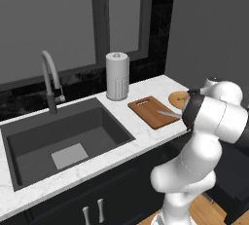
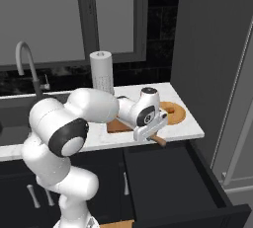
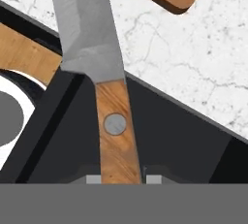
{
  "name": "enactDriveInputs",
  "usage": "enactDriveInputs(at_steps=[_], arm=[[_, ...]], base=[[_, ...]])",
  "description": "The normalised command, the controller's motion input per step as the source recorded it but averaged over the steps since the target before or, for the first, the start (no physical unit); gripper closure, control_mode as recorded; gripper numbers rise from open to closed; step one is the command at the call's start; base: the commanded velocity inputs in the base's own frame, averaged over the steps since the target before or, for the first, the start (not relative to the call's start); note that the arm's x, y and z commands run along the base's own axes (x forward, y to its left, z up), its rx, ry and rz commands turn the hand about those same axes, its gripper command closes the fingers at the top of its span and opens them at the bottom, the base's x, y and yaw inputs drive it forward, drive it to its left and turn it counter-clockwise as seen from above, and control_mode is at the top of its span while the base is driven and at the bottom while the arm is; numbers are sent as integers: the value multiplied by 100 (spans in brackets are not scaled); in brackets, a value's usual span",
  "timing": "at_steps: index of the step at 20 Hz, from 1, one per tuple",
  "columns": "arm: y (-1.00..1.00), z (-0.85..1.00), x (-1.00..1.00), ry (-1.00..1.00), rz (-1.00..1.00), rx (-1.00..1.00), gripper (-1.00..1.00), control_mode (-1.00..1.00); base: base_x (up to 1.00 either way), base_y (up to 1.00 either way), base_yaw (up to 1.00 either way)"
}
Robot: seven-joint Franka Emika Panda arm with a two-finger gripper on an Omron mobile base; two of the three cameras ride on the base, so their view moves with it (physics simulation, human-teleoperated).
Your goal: Pick up the knife from the drawer and place it on the cutting board. Then place the meat from the plate to the cutting board.
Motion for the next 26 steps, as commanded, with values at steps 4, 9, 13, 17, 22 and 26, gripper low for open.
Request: enactDriveInputs(at_steps=[4,9,13,17,22,26], arm=[[45,0,81,8,11,0,100,-100],[27,-6,71,11,13,0,100,-100],[28,-32,60,9,11,0,100,-100],[24,-28,57,3,6,1,100,-100],[7,-2,50,0,0,2,100,-100],[10,-16,52,0,0,0,100,-100]], base=[[0,0,0],[0,0,0],[0,0,0],[0,0,0],[0,0,0],[0,0,0]])
